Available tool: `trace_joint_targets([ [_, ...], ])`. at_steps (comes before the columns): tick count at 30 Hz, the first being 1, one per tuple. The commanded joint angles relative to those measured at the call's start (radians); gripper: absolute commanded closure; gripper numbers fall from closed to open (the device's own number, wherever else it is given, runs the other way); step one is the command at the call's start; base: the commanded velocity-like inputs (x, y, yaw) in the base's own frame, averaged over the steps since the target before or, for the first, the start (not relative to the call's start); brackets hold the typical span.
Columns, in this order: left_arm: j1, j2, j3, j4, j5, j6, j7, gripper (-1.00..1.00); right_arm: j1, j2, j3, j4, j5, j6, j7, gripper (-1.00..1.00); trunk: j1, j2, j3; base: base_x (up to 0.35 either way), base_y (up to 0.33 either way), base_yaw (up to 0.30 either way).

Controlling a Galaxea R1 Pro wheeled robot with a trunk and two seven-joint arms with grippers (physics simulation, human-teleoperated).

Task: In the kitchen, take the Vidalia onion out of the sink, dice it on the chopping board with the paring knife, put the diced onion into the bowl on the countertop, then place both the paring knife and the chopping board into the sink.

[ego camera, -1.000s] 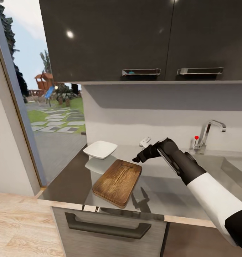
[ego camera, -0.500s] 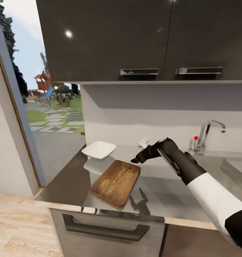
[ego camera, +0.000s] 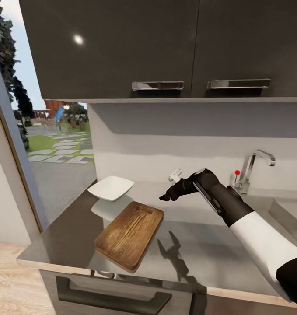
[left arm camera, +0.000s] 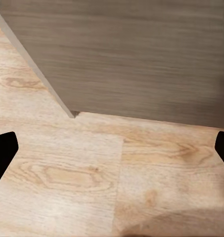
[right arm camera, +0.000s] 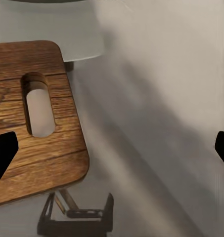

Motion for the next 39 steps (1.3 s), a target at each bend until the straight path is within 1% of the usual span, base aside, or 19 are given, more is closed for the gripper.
trace_joint_targets([
  [1, 0.0, 0.0, 0.001, -0.001, 0.001, -0.001, 0.0, -1.0, -0.001, -0.001, 0.002, -0.001, 0.002, 0.003, 0.003, -1.0, 0.0, -0.001, -0.001, 0.022, -0.023, 0.0],
  [9, 0.0, 0.0, 0.001, -0.001, 0.001, 0.0, 0.0, -1.0, -0.001, -0.002, 0.001, 0.0, 0.001, -0.01, 0.003, -1.0, 0.0, -0.001, -0.001, 0.047, -0.005, 0.0],
  [21, 0.0, 0.0, 0.001, -0.001, 0.001, -0.001, 0.0, -1.0, -0.001, -0.002, 0.002, 0.0, 0.002, -0.01, 0.003, -1.0, 0.0, -0.001, -0.001, 0.219, 0.0, 0.0],
  [29, 0.0, 0.0, 0.001, -0.001, 0.001, -0.001, 0.0, -1.0, -0.001, -0.001, 0.004, 0.0, -0.002, -0.01, 0.004, -1.0, 0.0, -0.001, -0.001, 0.018, 0.0, 0.0],
  [39, 0.0, 0.0, 0.001, -0.001, 0.001, -0.001, 0.0, -1.0, -0.001, 0.003, 0.004, 0.0, -0.006, -0.036, 0.005, -1.0, 0.0, -0.001, -0.001, 0.001, 0.0, 0.0],
])
